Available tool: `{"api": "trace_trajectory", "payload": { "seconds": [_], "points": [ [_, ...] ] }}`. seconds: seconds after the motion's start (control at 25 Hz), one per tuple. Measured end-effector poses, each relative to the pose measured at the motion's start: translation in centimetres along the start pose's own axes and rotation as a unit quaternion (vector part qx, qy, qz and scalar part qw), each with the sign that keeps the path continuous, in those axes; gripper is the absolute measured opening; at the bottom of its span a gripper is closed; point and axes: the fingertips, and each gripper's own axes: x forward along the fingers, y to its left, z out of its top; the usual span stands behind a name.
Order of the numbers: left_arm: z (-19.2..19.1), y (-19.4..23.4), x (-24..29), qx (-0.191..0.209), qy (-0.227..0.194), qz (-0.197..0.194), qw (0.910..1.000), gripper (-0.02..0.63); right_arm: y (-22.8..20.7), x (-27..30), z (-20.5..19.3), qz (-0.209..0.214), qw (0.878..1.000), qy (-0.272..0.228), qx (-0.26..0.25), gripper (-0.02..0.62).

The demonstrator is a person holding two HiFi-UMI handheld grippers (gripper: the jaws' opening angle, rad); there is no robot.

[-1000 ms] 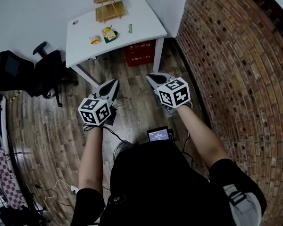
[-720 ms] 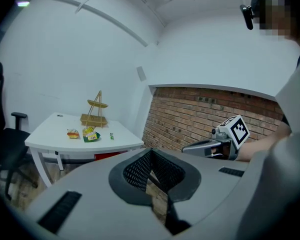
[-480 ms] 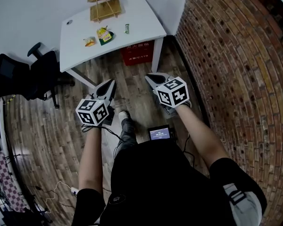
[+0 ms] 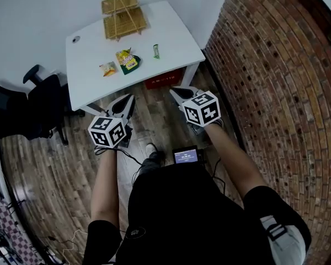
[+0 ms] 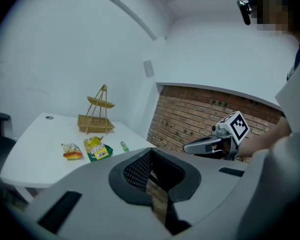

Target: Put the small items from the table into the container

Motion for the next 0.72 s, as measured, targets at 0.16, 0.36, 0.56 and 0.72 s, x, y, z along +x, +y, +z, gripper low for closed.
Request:
{"api": "trace_trajectory", "payload": {
  "seconds": [0.16,0.36,0.56,0.72],
  "points": [
    [2.5,4.6,0.9,0.011,0.000,-0.011,0.9999,0.009,-0.1,4.1,3.0,-0.008,1.000,-0.001,0.000,0.011],
    [4.1,8.5,2.3,0.008,0.003,-0.017,0.9998,0.009,-0.6,7.9,5.0,-0.010,1.000,0.003,-0.001,0.011],
    [5.1,10.7,4.9,0.001,0.009,-0.019,0.9998,0.009,-2.7,10.5,6.4,-0.008,1.000,0.008,0.005,0.011],
    [6.0,12.2,8.1,-0.004,0.011,-0.014,0.9998,0.009,-5.7,13.0,7.4,0.002,1.000,0.013,0.005,0.011]
  ]
}}
